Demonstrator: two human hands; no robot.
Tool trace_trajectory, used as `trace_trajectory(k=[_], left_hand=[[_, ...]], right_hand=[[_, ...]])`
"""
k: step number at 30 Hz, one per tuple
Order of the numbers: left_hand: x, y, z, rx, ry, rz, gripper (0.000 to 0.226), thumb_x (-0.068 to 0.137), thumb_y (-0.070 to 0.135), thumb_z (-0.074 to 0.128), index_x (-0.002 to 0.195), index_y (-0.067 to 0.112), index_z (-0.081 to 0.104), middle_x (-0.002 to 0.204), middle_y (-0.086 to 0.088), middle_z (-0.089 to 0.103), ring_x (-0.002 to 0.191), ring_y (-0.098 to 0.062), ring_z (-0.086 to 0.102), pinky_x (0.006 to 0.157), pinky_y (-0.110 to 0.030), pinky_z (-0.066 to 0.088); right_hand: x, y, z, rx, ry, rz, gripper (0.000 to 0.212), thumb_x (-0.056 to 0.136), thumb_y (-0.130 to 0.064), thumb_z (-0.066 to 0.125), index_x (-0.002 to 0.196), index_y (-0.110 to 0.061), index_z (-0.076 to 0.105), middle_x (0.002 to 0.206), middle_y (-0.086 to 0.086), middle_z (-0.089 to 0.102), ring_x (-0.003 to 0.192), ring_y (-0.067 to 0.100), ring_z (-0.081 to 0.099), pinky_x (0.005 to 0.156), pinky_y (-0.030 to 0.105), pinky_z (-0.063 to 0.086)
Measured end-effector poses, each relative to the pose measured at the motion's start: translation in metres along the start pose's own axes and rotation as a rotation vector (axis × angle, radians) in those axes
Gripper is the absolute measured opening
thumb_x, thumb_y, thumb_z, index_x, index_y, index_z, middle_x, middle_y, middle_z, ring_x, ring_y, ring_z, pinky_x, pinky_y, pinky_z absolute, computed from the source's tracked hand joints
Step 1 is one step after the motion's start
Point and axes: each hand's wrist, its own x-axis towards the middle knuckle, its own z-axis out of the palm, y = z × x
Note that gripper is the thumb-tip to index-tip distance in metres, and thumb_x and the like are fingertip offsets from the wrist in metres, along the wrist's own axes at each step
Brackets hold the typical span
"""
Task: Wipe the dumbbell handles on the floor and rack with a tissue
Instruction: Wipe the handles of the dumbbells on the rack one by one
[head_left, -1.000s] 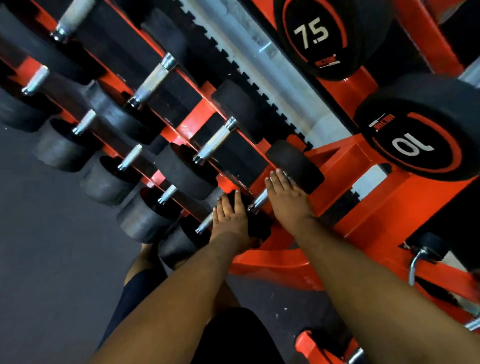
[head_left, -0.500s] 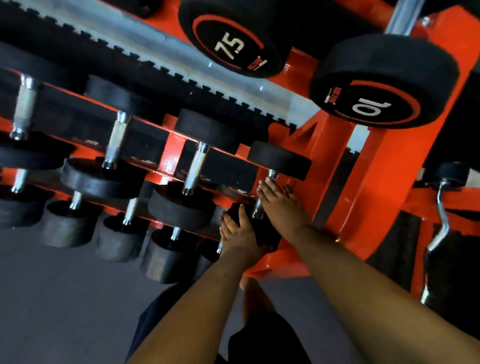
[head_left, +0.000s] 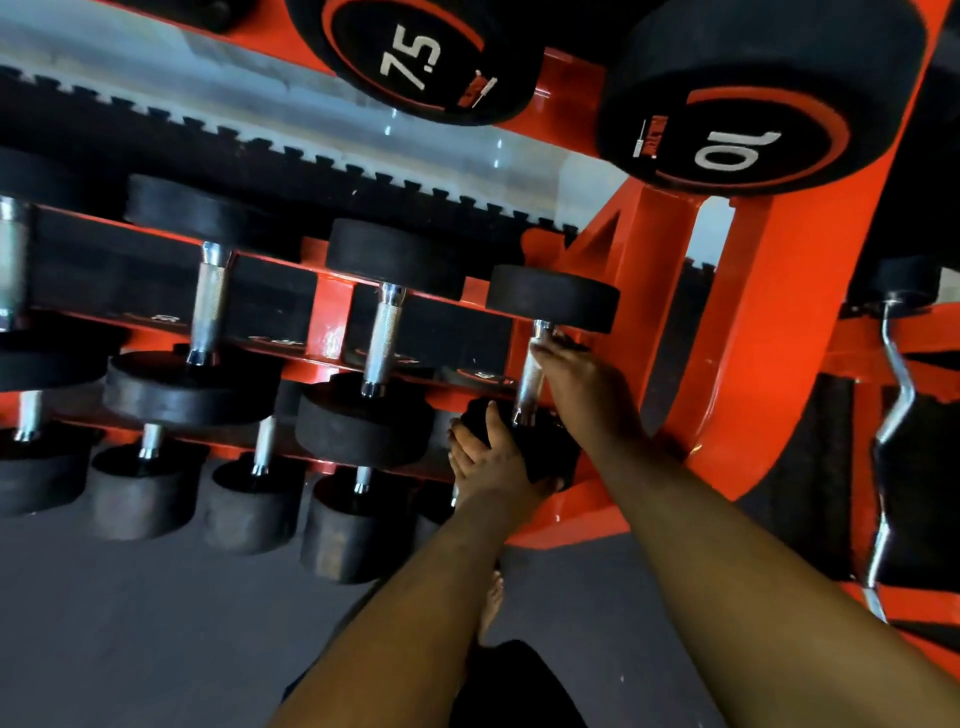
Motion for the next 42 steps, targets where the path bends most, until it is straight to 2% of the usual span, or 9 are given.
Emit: trace_trajectory(k=[3,7,12,14,18,24,32,36,42], left_hand=[[0.000,-0.002,0.002,0.005,0.018,0.012,0.131,0.078,0.052,0.080,0.157,0.028,-0.021,0.161,-0.026,-0.025,0.152,-0.042,-0.016,0.124,-0.050,-0.002],[-0.001,-0.003,0.002,0.019,0.029,0.031,0.130,0.079,0.052,0.080,0.157,0.029,-0.021,0.161,-0.027,-0.026,0.152,-0.043,-0.016,0.124,-0.052,0.001],[-0.005,-0.008,-0.002,0.052,0.053,0.073,0.133,0.076,0.054,0.081,0.157,0.030,-0.022,0.164,-0.025,-0.018,0.154,-0.041,-0.009,0.124,-0.050,0.007],[-0.013,-0.015,-0.004,0.083,0.091,0.114,0.133,0.077,0.053,0.080,0.157,0.027,-0.022,0.166,-0.022,-0.012,0.155,-0.038,-0.003,0.124,-0.048,0.013],[-0.034,-0.027,-0.013,0.123,0.261,0.248,0.115,0.087,0.047,0.073,0.160,0.018,-0.010,0.168,-0.015,-0.006,0.156,-0.029,-0.005,0.126,-0.041,0.008],[-0.053,-0.065,-0.047,0.255,0.698,0.292,0.091,0.089,0.049,0.066,0.160,0.018,0.019,0.167,-0.009,0.016,0.156,-0.027,0.005,0.126,-0.044,0.005],[-0.007,-0.102,-0.092,0.209,0.718,0.142,0.117,0.083,0.070,0.063,0.161,0.014,-0.004,0.168,-0.015,-0.008,0.156,-0.025,-0.012,0.126,-0.042,-0.006],[0.007,-0.110,-0.100,0.118,0.715,0.165,0.139,0.068,0.068,0.078,0.160,0.010,-0.008,0.168,-0.015,-0.013,0.156,-0.024,-0.009,0.127,-0.038,0.001],[0.011,-0.109,-0.098,0.170,0.737,0.135,0.144,0.063,0.076,0.074,0.159,0.006,-0.009,0.166,-0.021,-0.008,0.155,-0.030,-0.010,0.126,-0.039,-0.006]], right_hand=[[0.001,-0.008,-0.002,0.001,-0.146,0.149,0.055,0.087,0.006,0.051,0.141,-0.007,0.056,0.150,0.015,0.049,0.126,0.032,0.060,0.098,0.040,0.052],[-0.015,-0.016,-0.006,0.010,-0.348,0.121,0.057,0.098,0.004,0.039,0.153,-0.010,0.038,0.164,0.011,0.027,0.143,0.027,0.042,0.114,0.036,0.036],[-0.031,-0.012,-0.011,-0.018,-0.567,0.093,0.037,0.103,-0.024,0.046,0.136,-0.026,0.061,0.133,0.008,0.065,0.117,0.028,0.064,0.098,0.036,0.050],[-0.040,-0.010,-0.020,0.145,-0.467,0.185,0.034,0.101,-0.028,0.051,0.132,-0.030,0.065,0.121,0.008,0.071,0.108,0.027,0.067,0.092,0.031,0.051],[-0.051,-0.023,-0.029,0.419,-0.095,0.214,0.042,0.091,-0.005,0.056,0.126,-0.024,0.070,0.116,0.003,0.074,0.105,0.022,0.069,0.092,0.028,0.052],[-0.034,-0.065,-0.022,0.709,-0.043,0.089,0.042,0.090,0.001,0.054,0.124,-0.017,0.071,0.126,-0.003,0.070,0.119,0.011,0.064,0.104,0.028,0.049],[0.042,-0.116,0.022,0.416,0.078,-0.466,0.039,0.091,-0.003,0.052,0.123,-0.013,0.072,0.133,0.010,0.066,0.126,0.024,0.061,0.107,0.022,0.038],[0.070,-0.126,0.058,0.206,-0.072,-0.680,0.047,0.087,0.005,0.062,0.128,-0.017,0.068,0.143,0.011,0.058,0.137,0.031,0.050,0.109,0.041,0.041],[0.077,-0.103,0.064,-0.343,-0.119,-0.954,0.064,0.087,-0.019,0.027,0.148,-0.018,0.048,0.160,0.005,0.038,0.150,0.025,0.030,0.118,0.060,0.026]])
